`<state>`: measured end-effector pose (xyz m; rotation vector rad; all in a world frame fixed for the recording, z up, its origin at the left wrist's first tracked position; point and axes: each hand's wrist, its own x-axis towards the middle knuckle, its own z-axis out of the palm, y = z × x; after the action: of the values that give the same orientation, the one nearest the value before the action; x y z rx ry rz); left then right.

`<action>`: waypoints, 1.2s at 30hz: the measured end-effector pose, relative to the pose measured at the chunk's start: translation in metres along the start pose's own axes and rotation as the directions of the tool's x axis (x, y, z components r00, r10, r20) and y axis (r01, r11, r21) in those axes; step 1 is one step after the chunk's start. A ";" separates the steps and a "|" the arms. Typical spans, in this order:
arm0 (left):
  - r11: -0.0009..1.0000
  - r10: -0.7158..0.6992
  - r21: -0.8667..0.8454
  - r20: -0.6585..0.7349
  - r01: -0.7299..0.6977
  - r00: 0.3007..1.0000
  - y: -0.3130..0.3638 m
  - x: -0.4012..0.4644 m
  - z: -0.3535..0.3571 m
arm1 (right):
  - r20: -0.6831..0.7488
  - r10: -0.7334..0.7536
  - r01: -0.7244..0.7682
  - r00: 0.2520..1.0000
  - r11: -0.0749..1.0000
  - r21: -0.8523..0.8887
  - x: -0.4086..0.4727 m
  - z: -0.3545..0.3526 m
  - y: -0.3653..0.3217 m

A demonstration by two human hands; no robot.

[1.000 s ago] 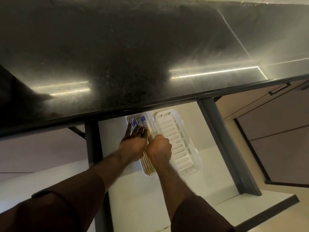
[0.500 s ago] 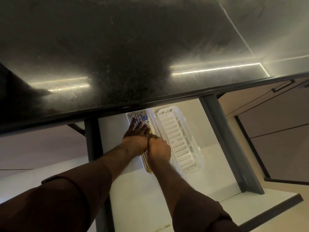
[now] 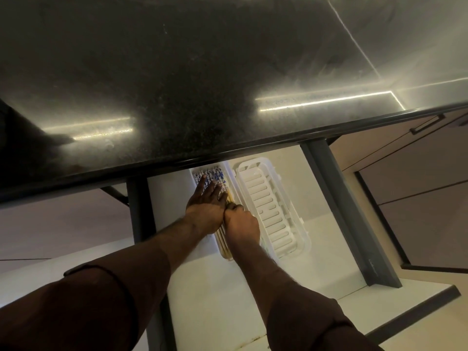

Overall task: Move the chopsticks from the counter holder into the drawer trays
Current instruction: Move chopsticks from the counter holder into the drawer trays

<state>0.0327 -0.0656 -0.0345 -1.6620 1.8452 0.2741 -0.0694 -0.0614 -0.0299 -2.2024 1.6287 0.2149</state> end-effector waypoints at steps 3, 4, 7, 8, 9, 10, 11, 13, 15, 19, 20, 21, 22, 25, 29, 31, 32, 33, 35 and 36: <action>1.000 -0.017 -0.010 -0.008 0.017 1.000 0.001 0.000 0.001 | -0.012 -0.019 0.019 1.000 1.000 -0.004 0.000 0.000 0.002; 1.000 -0.016 -0.007 -0.009 0.016 1.000 0.001 0.000 0.000 | -0.011 -0.023 0.022 1.000 1.000 -0.003 0.000 0.000 0.003; 1.000 -0.019 -0.005 -0.010 0.019 1.000 0.001 -0.001 -0.002 | 0.013 -0.023 0.023 1.000 1.000 -0.014 -0.002 -0.002 0.003; 1.000 -0.023 -0.012 -0.007 0.023 1.000 0.001 -0.001 -0.002 | 0.013 -0.038 0.038 0.999 0.998 -0.043 -0.003 -0.003 0.003; 1.000 -0.026 -0.017 -0.005 0.026 1.000 0.001 -0.001 -0.003 | 0.008 -0.051 0.051 0.999 0.997 -0.057 -0.005 -0.004 0.004; 0.999 -0.027 -0.020 -0.005 0.027 1.000 0.001 -0.001 -0.003 | 0.002 -0.055 0.055 0.998 0.997 -0.055 -0.007 -0.006 0.005; 0.999 -0.024 -0.026 -0.009 0.024 1.000 0.000 -0.001 -0.004 | -0.007 -0.053 0.053 0.999 0.998 -0.044 -0.009 -0.009 0.006; 0.998 -0.018 -0.068 -0.024 0.016 1.000 -0.002 -0.001 -0.005 | -0.041 -0.054 0.052 0.998 0.998 -0.037 -0.010 -0.016 0.007; 0.987 -0.012 -0.159 -0.062 0.002 0.998 -0.003 -0.004 -0.007 | -0.087 -0.043 0.043 0.995 0.999 -0.009 -0.013 -0.026 0.009; 0.927 0.012 -0.368 -0.172 -0.075 0.985 -0.004 -0.018 -0.020 | -0.172 0.001 0.008 0.985 0.999 0.051 -0.027 -0.049 0.014; 0.910 0.021 -0.402 -0.193 -0.099 0.981 -0.003 -0.024 -0.026 | -0.196 0.008 0.003 0.981 0.998 0.059 -0.032 -0.056 0.016; 0.893 0.030 -0.432 -0.217 -0.123 0.976 -0.002 -0.032 -0.032 | -0.214 0.013 0.001 0.977 0.998 0.064 -0.039 -0.063 0.017; 0.868 0.032 -0.474 -0.243 -0.147 0.970 0.000 -0.040 -0.038 | -0.232 0.016 0.000 0.973 0.998 0.069 -0.045 -0.070 0.018; 0.689 -0.024 -0.703 -0.267 -0.177 0.964 0.003 -0.068 -0.054 | -0.300 0.009 0.020 0.954 0.995 0.094 -0.065 -0.092 0.020; 0.482 -0.172 -0.863 -0.263 -0.152 0.949 0.006 -0.114 -0.074 | -0.350 -0.017 0.065 0.937 0.990 0.127 -0.097 -0.124 0.018; 0.426 -0.287 -0.894 -0.280 -0.140 0.916 0.007 -0.141 -0.084 | -0.380 -0.050 0.109 0.924 0.985 0.135 -0.117 -0.141 0.013; 0.414 -0.337 -0.900 -0.292 -0.137 0.895 0.008 -0.155 -0.090 | -0.405 -0.062 0.129 0.912 0.981 0.142 -0.127 -0.150 0.010; 0.404 -0.379 -0.903 -0.307 -0.143 0.873 0.008 -0.166 -0.095 | -0.430 -0.072 0.148 0.900 0.978 0.147 -0.136 -0.159 0.006; 0.400 -0.443 -0.898 -0.364 -0.183 0.819 0.008 -0.193 -0.106 | -0.486 -0.094 0.191 0.869 0.969 0.154 -0.158 -0.178 -0.003; 0.406 -0.467 -0.890 -0.398 -0.208 0.789 0.007 -0.206 -0.112 | -0.512 -0.112 0.218 0.852 0.964 0.151 -0.168 -0.187 -0.009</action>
<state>-0.0075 0.0438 0.1692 -2.9708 2.1151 0.9243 -0.1339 0.0154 0.2006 -2.3377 1.5941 -0.6009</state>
